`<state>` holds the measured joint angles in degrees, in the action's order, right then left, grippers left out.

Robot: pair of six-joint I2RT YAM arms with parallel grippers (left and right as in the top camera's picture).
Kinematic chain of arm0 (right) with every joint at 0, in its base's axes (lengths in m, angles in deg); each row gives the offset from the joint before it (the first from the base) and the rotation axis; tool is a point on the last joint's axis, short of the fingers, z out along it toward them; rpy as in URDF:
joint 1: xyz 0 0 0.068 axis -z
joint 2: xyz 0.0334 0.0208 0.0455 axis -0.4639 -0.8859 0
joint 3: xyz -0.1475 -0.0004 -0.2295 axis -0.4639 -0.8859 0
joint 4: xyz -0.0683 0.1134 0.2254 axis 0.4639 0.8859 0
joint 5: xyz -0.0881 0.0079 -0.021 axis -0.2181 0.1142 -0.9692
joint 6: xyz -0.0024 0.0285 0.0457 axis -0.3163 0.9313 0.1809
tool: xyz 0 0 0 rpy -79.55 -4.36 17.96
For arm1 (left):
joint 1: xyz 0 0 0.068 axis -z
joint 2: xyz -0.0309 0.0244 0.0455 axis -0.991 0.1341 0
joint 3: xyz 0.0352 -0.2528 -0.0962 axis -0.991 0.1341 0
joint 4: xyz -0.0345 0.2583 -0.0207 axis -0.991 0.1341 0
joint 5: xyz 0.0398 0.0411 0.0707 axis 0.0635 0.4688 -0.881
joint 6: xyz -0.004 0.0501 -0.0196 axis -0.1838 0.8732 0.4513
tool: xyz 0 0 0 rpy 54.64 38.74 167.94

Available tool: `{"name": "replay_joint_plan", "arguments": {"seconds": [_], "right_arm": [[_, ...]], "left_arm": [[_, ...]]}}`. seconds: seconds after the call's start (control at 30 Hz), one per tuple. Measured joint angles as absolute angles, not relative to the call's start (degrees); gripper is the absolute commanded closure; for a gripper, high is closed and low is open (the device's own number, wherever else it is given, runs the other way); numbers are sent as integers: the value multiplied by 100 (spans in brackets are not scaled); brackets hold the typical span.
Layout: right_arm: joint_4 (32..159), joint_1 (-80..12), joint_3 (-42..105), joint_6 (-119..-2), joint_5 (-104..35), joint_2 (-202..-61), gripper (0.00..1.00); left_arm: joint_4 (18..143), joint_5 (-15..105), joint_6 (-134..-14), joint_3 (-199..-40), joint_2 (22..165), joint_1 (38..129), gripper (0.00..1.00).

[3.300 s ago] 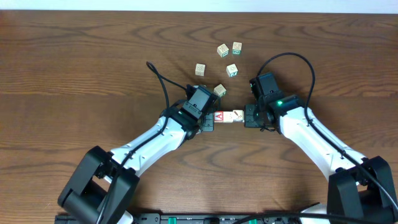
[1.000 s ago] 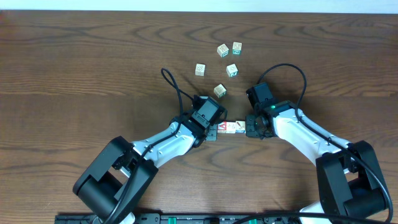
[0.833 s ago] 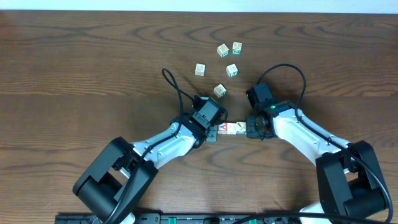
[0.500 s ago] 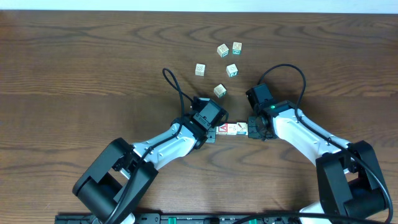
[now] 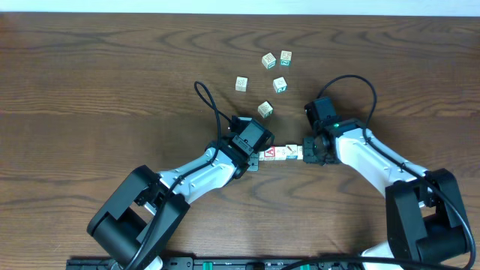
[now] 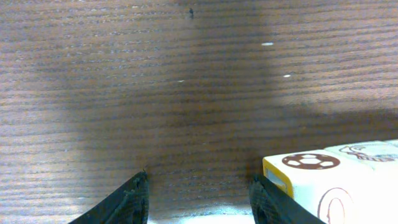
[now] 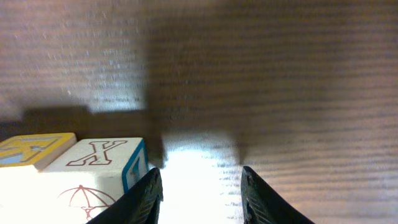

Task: Lift 5 blocks
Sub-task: 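Open both grippers and release the row ends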

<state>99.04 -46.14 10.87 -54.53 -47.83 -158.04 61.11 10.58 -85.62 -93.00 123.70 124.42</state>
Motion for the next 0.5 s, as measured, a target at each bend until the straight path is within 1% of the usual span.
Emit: {"name": "replay_joint_plan", "arguments": {"seconds": [0.17,0.37,0.5], "right_arm": [[9956,-4348,1166,-5578,-4499,-15815,66],[10417,-4228,1185,-5764,-4189,-15820,65],[10527,-4177,1185,-5805,-4068,-15820,62]], "left_arm": [[6087,1240,-8558,-9325,12370,12440,46],[6078,1384,-8558,-9344,12370,12446,45],[6084,1384,-8519,-9344,12370,12444,45]]}}
